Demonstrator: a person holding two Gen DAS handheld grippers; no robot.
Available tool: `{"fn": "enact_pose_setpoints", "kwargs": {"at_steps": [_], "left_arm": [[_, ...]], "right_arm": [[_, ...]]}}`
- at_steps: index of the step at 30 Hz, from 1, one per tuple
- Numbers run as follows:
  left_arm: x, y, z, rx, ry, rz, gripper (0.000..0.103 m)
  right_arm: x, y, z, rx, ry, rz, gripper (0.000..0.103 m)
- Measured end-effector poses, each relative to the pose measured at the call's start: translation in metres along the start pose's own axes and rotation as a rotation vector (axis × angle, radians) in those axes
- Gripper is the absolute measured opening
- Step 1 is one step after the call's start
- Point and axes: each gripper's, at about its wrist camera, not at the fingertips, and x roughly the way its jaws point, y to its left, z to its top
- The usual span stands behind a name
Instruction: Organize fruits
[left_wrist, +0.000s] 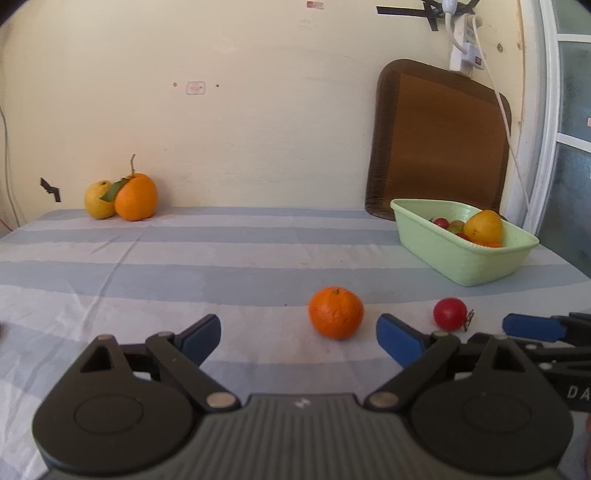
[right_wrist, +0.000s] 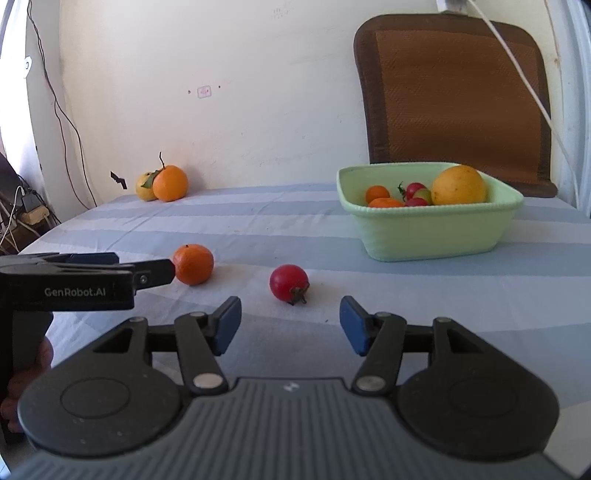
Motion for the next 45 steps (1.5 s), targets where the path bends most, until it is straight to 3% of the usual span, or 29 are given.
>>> {"fn": "enact_pose_setpoints", "kwargs": {"at_steps": [8,26,31,35,38,42,45], "left_arm": [[-0.004,-0.001,-0.002,0.002,-0.018,0.034,0.095],[-0.018,-0.018,-0.007,0.088,-0.130,0.133,0.103],[-0.030,-0.020,-0.012,0.107,-0.202,0.141,0.103],[-0.040,-0.014,-0.014,0.071,-0.258,0.144,0.103],[-0.038,-0.007,-0.012,0.031,-0.239,0.165,0.103],[-0.037,-0.006,-0.012,0.033,-0.238,0.157,0.103],[-0.041,-0.010,-0.014,0.053,-0.255,0.156,0.103]], "right_arm": [[-0.004,-0.003,-0.002,0.015,-0.026,-0.005,0.068],[-0.011,-0.009,-0.004,0.072,-0.068,-0.009,0.069],[-0.014,-0.009,-0.005,0.078,-0.080,-0.012,0.070],[-0.015,-0.010,-0.005,0.081,-0.085,-0.016,0.071],[-0.015,-0.009,-0.005,0.085,-0.089,-0.023,0.071],[-0.016,-0.007,-0.002,0.094,-0.126,-0.060,0.071],[-0.021,0.000,-0.001,0.088,-0.219,-0.132,0.071]]}}
